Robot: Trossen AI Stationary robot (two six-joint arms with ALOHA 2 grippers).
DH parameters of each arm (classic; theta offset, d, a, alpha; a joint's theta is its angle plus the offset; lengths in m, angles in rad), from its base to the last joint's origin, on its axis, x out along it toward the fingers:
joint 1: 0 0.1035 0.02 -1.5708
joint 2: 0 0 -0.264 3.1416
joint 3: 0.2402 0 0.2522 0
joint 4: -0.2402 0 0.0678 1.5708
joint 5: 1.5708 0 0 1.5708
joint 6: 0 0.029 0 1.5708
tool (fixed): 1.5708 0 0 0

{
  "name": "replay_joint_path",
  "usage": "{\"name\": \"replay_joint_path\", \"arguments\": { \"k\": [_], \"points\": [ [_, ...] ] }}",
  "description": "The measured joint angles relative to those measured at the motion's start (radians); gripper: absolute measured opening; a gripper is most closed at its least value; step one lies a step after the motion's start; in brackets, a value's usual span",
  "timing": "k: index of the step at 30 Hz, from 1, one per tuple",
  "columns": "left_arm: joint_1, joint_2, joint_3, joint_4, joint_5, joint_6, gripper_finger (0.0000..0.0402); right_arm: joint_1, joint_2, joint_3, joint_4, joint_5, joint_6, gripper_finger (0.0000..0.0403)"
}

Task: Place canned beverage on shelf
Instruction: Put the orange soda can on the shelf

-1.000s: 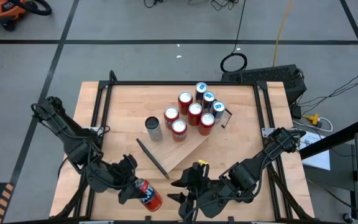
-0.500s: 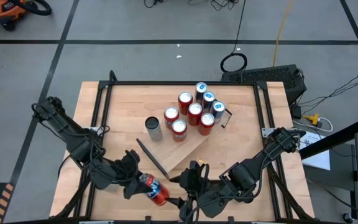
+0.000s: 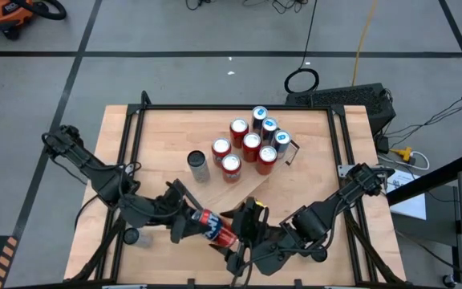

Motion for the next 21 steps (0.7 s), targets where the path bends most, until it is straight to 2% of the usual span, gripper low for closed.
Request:
{"name": "replay_joint_path", "arguments": {
  "k": [2,14,21],
  "points": [
    [0.011,0.000,0.000,0.016,-0.002,0.000,0.0290,0.000,0.000,0.000,-0.011,0.028,-0.023,0.0378],
    [0.064,0.000,0.000,0.032,-0.003,-0.002,0.0290,-0.037,0.000,0.000,-0.109,0.024,-0.090,0.0374],
    [0.080,0.000,0.000,0.031,-0.003,-0.005,0.0290,-0.067,-0.001,0.000,-0.120,-0.029,-0.114,0.0332]
  ]
}}
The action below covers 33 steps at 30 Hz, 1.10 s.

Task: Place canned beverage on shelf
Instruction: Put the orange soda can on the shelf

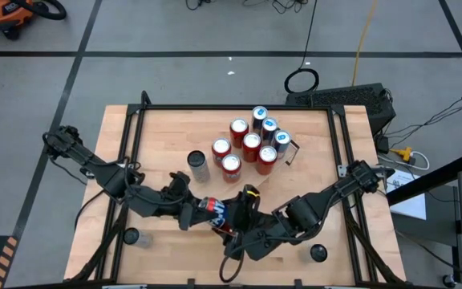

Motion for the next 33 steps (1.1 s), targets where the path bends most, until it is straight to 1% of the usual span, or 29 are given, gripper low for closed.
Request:
{"name": "replay_joint_path", "arguments": {
  "k": [6,10,14,17,19,26,28,33],
  "points": [
    [0.002,0.000,0.000,-0.007,0.001,-0.019,0.0290,-0.012,0.000,0.000,-0.007,-0.025,0.001,0.0282],
    [0.003,0.000,0.000,-0.008,0.000,-0.021,0.0290,-0.012,0.000,0.000,-0.011,-0.025,-0.005,0.0263],
    [0.003,0.000,0.000,-0.007,0.002,-0.021,0.0291,-0.012,-0.001,0.000,-0.013,-0.025,-0.002,0.0263],
    [0.003,0.000,0.000,-0.006,0.013,-0.023,0.0301,-0.012,-0.001,0.000,-0.014,-0.025,0.009,0.0263],
    [0.003,0.000,0.000,-0.003,0.011,-0.024,0.0317,-0.012,-0.001,0.001,-0.014,-0.026,0.027,0.0262],
    [0.003,0.000,-0.001,0.009,0.005,-0.026,0.0389,-0.013,-0.001,0.001,-0.016,-0.033,0.080,0.0263],
    [0.003,0.000,-0.001,0.017,0.005,-0.024,0.0395,-0.009,-0.004,0.001,-0.016,-0.034,0.091,0.0263],
    [0.003,0.000,0.000,0.045,0.004,-0.023,0.0395,-0.003,-0.011,0.001,-0.021,-0.034,0.106,0.0262]
  ]
}}
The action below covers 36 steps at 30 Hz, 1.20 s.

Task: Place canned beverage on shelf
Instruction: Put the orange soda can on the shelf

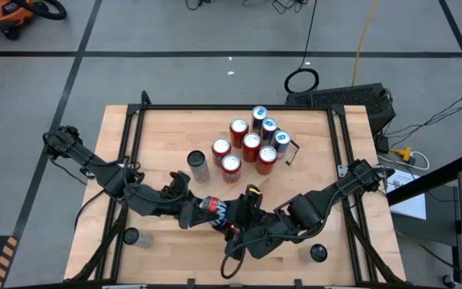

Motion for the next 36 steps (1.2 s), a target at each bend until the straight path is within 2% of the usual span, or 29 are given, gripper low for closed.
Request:
{"name": "replay_joint_path", "arguments": {
  "k": [9,21,25,32,36],
  "points": [
    [0.000,0.000,0.000,-0.004,0.008,0.001,0.0386,-0.002,0.000,0.000,-0.004,0.005,-0.005,0.0264],
    [0.013,0.000,0.000,-0.033,-0.013,0.009,0.0285,-0.018,0.000,0.000,-0.002,0.004,-0.024,0.0269],
    [0.013,-0.001,0.000,-0.032,-0.013,0.003,0.0282,-0.018,0.000,0.000,-0.002,0.004,0.000,0.0279],
    [0.016,0.000,0.000,-0.024,-0.028,-0.011,0.0283,-0.040,0.000,0.000,-0.025,0.008,0.018,0.0338],
    [0.017,0.000,0.000,-0.025,-0.040,-0.023,0.0283,-0.058,0.000,0.000,-0.026,-0.020,-0.004,0.0343]
  ]
}}
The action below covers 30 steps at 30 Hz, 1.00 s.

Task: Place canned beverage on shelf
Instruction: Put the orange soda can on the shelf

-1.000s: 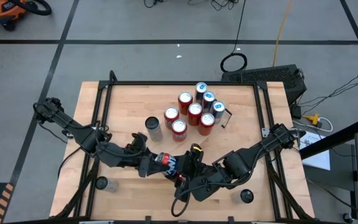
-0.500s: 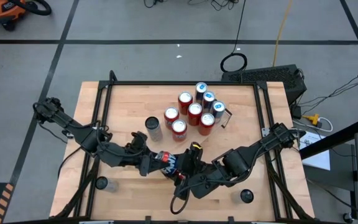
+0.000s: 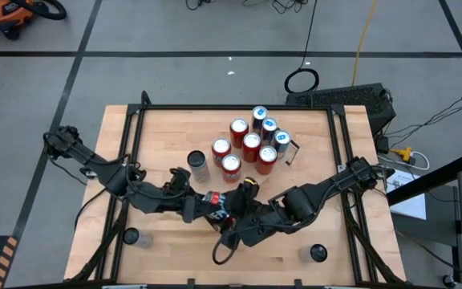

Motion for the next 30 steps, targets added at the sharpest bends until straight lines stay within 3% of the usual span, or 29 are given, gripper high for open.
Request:
{"name": "replay_joint_path", "arguments": {
  "k": [3,13,18,25,30],
  "points": [
    [-0.001,0.000,0.000,-0.004,0.003,0.000,0.0284,-0.014,0.000,0.000,-0.004,-0.050,0.004,0.0329],
    [0.000,0.000,0.000,-0.025,0.000,-0.005,0.0285,-0.022,0.002,0.000,-0.007,-0.073,-0.007,0.0263],
    [0.000,0.000,0.000,-0.020,0.001,0.013,0.0306,-0.021,0.002,0.000,-0.005,-0.073,0.003,0.0270],
    [-0.002,-0.022,0.000,0.042,0.010,0.070,0.0390,-0.011,-0.031,-0.002,0.009,-0.077,0.040,0.0272],
    [-0.003,-0.067,0.000,0.123,-0.017,0.190,0.0388,0.003,-0.081,-0.002,0.007,-0.076,0.082,0.0273]
  ]
}}
